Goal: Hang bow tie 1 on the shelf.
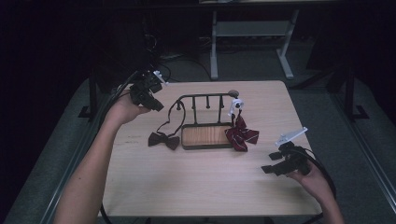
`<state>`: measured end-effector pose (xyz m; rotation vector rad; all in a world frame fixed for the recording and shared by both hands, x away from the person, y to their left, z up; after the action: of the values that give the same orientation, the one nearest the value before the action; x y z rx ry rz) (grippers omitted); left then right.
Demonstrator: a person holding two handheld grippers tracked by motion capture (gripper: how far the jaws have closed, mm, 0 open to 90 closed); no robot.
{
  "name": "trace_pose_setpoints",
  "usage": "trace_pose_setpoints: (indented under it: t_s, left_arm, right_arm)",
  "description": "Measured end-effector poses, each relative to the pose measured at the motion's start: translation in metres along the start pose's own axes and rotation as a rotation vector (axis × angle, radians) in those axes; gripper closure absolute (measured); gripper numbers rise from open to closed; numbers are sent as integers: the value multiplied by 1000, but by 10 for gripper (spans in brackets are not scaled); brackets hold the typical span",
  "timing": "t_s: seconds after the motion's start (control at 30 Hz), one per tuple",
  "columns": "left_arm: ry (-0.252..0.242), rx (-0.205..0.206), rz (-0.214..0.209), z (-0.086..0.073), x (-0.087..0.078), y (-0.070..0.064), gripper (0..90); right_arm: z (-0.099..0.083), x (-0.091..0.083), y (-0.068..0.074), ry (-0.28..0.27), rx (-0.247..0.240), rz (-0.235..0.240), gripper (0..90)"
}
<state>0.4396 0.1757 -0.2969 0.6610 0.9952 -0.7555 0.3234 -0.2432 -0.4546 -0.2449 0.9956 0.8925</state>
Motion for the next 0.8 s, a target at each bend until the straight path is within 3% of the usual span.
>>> trace_pose_setpoints:
  t_s: [0.43, 0.57, 0.8]
  left_arm:
    - [5, 24, -20, -6, 0, -7, 723]
    - [-13, 38, -3, -7, 0, -10, 669]
    - [-27, 34, -23, -13, -1, -13, 636]
  right_arm:
    - [-6, -5, -8, -9, 31, -19, 298]
    - [-7, -6, -10, -13, 35, -20, 298]
    - [-8, -6, -12, -15, 48, -24, 298]
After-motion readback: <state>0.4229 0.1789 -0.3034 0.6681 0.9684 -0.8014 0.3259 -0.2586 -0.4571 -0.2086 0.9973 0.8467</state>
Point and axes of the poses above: each handheld gripper's, and its own axes: x roughly forward along the jaws, z roughly out of its top, y roughly to its left, the point moved 3 cm from there along x, roughly forward along the jaws
